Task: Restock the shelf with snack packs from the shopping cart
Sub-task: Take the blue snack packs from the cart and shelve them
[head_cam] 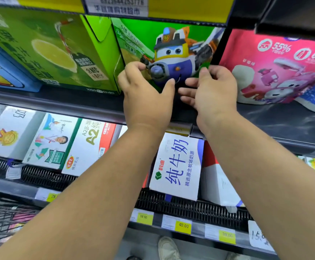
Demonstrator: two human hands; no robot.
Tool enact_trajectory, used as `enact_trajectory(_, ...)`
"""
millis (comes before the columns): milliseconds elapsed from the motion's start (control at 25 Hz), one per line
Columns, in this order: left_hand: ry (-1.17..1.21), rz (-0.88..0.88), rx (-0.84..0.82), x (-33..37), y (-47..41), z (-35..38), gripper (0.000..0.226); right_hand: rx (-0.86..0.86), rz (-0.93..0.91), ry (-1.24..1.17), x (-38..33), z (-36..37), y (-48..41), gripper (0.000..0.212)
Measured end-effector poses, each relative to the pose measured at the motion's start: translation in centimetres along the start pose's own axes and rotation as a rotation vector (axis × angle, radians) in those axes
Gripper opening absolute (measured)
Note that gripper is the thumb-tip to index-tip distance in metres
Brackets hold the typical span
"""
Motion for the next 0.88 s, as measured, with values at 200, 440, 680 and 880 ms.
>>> enact_trajectory(200,-0.085,-0.050,0.027,0.0,-0.4,0.6,0.059,0.100,-0.082,0.069,-0.5,-1.4,-0.1,0.022)
enact_trajectory(440,-0.138,-0.062,0.083,-0.2,0.0,0.8,0.059,0.090,-0.039,0.068,-0.1,-2.0,0.1,0.005)
enact_trajectory(680,-0.095,-0.022,0.114,-0.2,0.4,1.2,0.052,0.108,-0.416,0.825,-4.2,-5.4,3.6,0.011)
enact_trajectory(880,-0.160,-0.041,0.115,0.2,-0.2,1.5,0.046,0.188,-0.457,0.971,-4.9,-9.0,2.1,0.009)
Point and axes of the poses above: each hand's wrist, its own y-axis away from the middle knuckle, its own z-axis out of the palm, x = y × z, the point moved 10 cm from there along -y, towards the middle knuckle, and after that the axes turned 11 degrees about -x, right-handed, at the moved point
